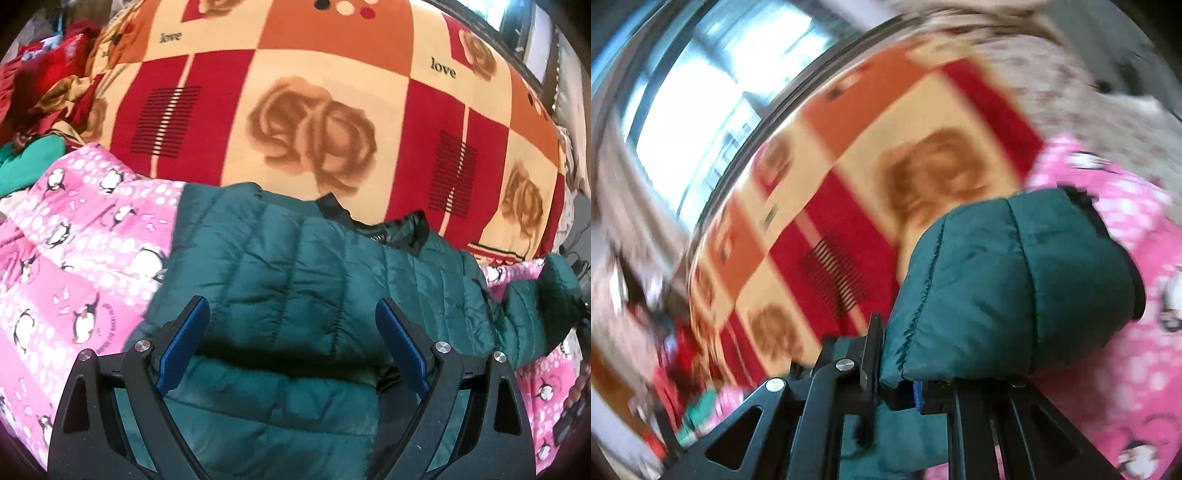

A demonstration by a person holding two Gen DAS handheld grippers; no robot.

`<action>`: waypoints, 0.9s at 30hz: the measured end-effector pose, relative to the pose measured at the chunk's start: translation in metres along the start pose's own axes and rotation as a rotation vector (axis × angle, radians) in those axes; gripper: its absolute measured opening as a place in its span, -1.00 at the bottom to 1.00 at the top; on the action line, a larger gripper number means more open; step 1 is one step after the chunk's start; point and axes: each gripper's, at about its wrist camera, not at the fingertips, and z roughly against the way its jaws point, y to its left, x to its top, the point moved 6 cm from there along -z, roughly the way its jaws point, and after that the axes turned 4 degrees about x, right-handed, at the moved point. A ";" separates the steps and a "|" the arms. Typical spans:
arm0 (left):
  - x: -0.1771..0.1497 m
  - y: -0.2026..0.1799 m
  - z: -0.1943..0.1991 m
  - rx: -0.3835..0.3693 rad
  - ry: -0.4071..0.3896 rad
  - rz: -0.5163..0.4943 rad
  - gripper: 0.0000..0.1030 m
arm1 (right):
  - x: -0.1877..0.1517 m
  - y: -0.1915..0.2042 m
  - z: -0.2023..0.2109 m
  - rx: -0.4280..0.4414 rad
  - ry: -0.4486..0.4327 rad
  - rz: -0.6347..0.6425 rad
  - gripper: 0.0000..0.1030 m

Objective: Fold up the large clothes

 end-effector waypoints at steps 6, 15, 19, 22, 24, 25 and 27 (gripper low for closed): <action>0.001 0.020 0.010 -0.001 -0.015 0.026 0.77 | -0.053 0.068 -0.066 0.047 0.185 0.173 -0.75; -0.006 0.028 0.004 -0.055 0.037 0.083 0.77 | -0.150 0.096 -0.149 -0.046 0.476 0.386 -0.28; -0.006 0.026 0.004 -0.112 0.056 0.115 0.77 | -0.145 0.111 -0.138 0.015 0.470 0.419 0.10; -0.006 0.025 0.004 -0.136 0.062 0.137 0.77 | -0.129 0.106 -0.127 0.011 0.435 0.395 0.12; -0.008 0.023 0.004 -0.175 0.076 0.167 0.77 | -0.120 0.098 -0.121 -0.014 0.409 0.383 0.13; -0.009 0.022 0.003 -0.192 0.085 0.184 0.77 | -0.115 0.092 -0.116 -0.021 0.397 0.365 0.13; -0.010 0.017 0.001 -0.223 0.103 0.213 0.77 | -0.105 0.088 -0.108 -0.019 0.373 0.326 0.13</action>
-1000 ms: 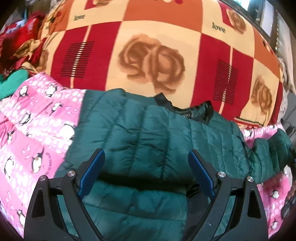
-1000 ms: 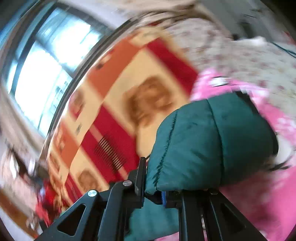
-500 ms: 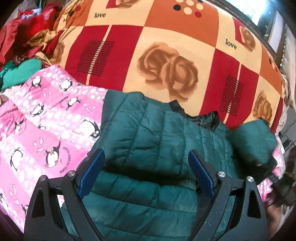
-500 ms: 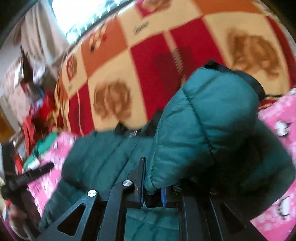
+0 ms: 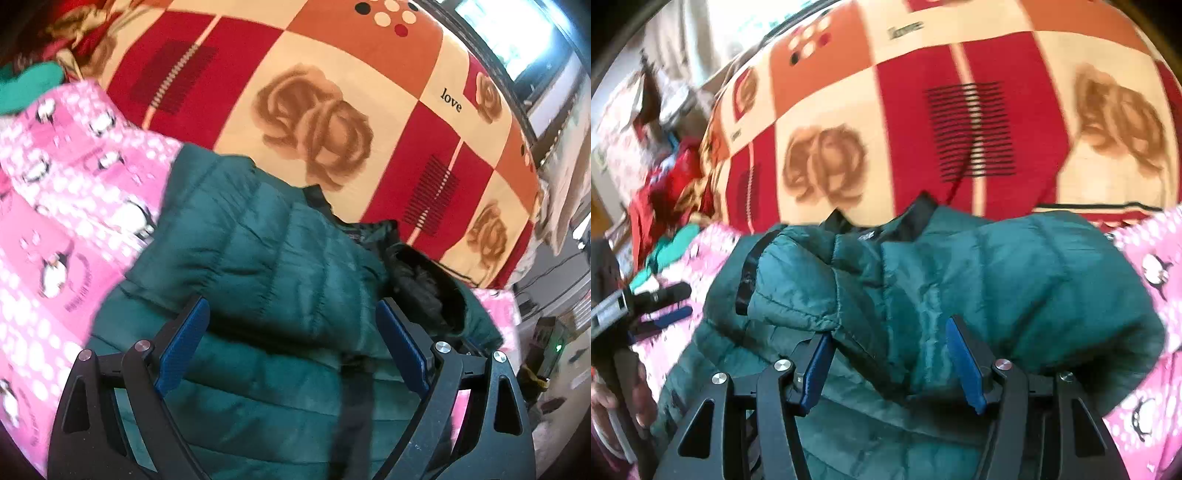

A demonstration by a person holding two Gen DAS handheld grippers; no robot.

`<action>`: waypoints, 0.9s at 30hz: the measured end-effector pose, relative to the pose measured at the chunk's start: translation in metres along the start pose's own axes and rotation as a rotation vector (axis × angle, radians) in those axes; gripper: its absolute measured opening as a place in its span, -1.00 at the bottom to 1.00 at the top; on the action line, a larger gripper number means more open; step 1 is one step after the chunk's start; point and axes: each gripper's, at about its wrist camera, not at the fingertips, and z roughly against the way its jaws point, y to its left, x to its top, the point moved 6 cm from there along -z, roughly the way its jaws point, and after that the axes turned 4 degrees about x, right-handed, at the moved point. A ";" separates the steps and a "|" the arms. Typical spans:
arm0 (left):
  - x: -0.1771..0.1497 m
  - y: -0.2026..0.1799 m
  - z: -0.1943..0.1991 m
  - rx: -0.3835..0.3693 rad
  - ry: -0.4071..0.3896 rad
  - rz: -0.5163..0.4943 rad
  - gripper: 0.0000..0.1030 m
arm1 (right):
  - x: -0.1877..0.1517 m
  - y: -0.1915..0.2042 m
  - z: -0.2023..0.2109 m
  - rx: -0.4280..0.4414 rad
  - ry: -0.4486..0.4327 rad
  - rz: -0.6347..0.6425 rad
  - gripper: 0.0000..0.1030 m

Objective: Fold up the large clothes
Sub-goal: 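Fold the sleeve across the jacket body with the right tool and release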

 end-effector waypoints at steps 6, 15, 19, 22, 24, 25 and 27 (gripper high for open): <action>0.001 -0.029 -0.009 -0.078 0.028 0.041 0.77 | 0.002 0.005 0.019 0.043 0.019 0.052 0.31; -0.014 -0.075 -0.043 -0.137 0.133 0.033 0.78 | 0.010 -0.023 0.040 0.068 -0.043 -0.059 0.38; -0.023 -0.091 -0.067 -0.080 0.173 -0.026 0.77 | 0.014 -0.029 0.049 0.047 -0.070 -0.081 0.38; -0.031 -0.093 -0.085 -0.014 0.201 -0.066 0.77 | 0.021 -0.036 0.061 0.024 -0.121 -0.096 0.38; -0.032 -0.093 -0.089 0.005 0.187 -0.083 0.65 | 0.026 -0.047 0.073 0.018 -0.170 -0.131 0.38; -0.030 -0.093 -0.088 0.002 0.172 -0.084 0.46 | 0.029 -0.055 0.080 0.009 -0.202 -0.160 0.38; -0.023 -0.094 -0.086 0.005 0.177 -0.093 -0.26 | 0.030 -0.073 0.088 -0.021 -0.243 -0.221 0.40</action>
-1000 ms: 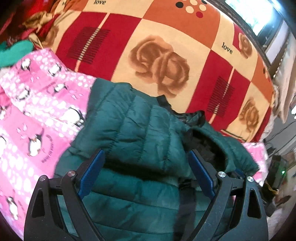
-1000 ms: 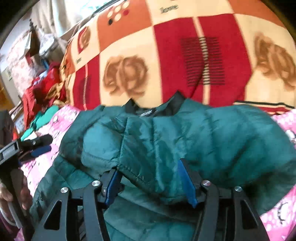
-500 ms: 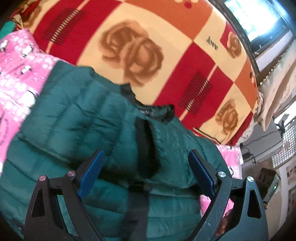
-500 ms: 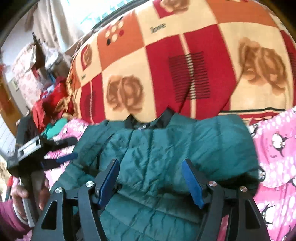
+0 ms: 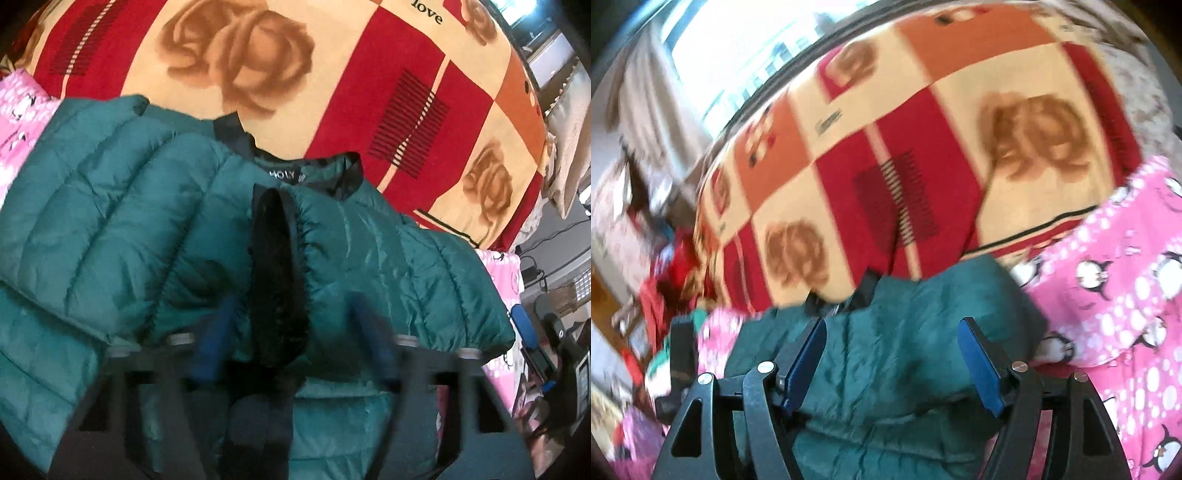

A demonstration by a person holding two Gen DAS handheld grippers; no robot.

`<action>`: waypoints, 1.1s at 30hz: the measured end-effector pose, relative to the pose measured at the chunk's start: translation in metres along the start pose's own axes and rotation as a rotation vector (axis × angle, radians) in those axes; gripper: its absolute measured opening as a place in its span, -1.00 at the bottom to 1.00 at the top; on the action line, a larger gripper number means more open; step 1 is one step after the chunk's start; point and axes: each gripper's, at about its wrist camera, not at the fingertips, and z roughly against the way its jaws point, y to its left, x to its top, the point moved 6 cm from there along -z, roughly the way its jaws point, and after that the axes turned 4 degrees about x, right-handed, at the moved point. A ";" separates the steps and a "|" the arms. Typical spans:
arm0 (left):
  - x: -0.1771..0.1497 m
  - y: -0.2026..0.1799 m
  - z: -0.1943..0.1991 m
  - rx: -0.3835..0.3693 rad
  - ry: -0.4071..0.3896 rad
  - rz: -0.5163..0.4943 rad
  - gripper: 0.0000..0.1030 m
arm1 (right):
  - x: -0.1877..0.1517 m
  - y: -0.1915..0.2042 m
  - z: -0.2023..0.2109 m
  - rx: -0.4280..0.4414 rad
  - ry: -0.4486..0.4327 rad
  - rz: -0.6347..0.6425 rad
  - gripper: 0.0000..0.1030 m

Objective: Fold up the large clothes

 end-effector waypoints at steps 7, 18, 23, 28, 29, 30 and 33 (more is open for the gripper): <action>0.045 0.023 0.046 0.066 -0.107 -0.057 -0.75 | -0.007 -0.034 -0.015 -0.005 0.042 -0.190 0.41; 0.058 0.130 0.058 0.254 -0.181 0.001 -0.91 | -0.064 0.029 -0.096 -0.014 0.251 0.055 0.41; 0.046 0.144 0.050 0.207 -0.143 0.081 -0.91 | -0.093 0.040 -0.129 -0.072 0.321 0.178 0.65; 0.048 0.145 0.074 0.096 -0.176 0.155 0.14 | -0.083 0.044 -0.114 -0.044 0.325 0.148 0.66; 0.050 0.145 0.080 0.059 -0.199 0.174 0.55 | -0.077 0.042 -0.107 -0.024 0.311 0.103 0.65; 0.052 0.144 0.084 0.027 -0.216 0.190 0.67 | -0.072 0.041 -0.103 -0.010 0.299 0.071 0.65; 0.057 0.141 0.082 -0.046 -0.214 0.253 0.68 | -0.054 0.032 -0.085 0.007 0.238 0.006 0.65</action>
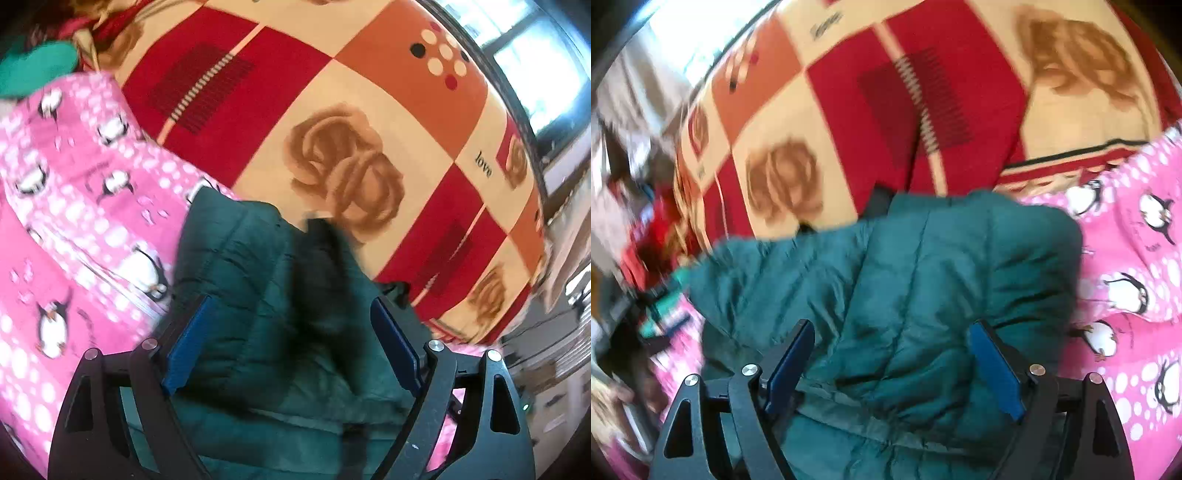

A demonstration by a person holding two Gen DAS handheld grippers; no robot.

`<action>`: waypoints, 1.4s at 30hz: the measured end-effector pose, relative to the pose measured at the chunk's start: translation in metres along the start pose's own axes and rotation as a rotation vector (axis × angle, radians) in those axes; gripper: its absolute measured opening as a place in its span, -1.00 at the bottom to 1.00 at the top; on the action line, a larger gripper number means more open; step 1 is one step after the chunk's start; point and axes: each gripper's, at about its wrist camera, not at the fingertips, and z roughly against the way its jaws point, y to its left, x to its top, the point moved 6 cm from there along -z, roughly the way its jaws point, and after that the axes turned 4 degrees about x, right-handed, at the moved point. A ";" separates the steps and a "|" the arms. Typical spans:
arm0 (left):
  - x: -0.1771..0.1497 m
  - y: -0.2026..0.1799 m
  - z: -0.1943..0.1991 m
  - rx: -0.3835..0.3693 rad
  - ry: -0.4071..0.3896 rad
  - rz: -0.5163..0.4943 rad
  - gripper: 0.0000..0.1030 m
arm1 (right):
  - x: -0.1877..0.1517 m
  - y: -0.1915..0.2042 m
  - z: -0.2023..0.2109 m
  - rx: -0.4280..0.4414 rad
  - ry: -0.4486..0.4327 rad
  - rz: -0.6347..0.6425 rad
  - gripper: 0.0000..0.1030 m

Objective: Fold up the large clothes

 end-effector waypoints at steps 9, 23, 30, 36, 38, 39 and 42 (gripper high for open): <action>-0.005 -0.014 -0.052 0.087 0.105 -0.026 0.68 | 0.016 -0.031 0.023 -0.035 -0.066 -0.089 0.65; -0.007 -0.007 -0.024 0.164 0.001 -0.250 -0.66 | 0.002 -0.019 -0.009 -0.055 0.006 -0.007 0.65; -0.010 0.008 -0.017 0.119 0.044 -0.191 0.01 | -0.004 -0.025 -0.028 -0.104 0.016 -0.002 0.65; 0.001 -0.020 0.022 0.044 -0.067 -0.251 0.53 | 0.010 -0.030 -0.018 -0.108 -0.054 -0.014 0.65; -0.001 -0.032 0.017 0.040 -0.052 -0.283 0.53 | 0.011 -0.033 -0.026 -0.109 -0.046 -0.028 0.65; -0.004 -0.037 0.010 0.046 -0.036 -0.297 0.53 | 0.013 -0.035 -0.030 -0.115 -0.042 -0.032 0.65; -0.011 -0.047 -0.018 0.078 0.008 -0.333 0.53 | 0.014 -0.039 -0.046 -0.171 -0.008 -0.016 0.65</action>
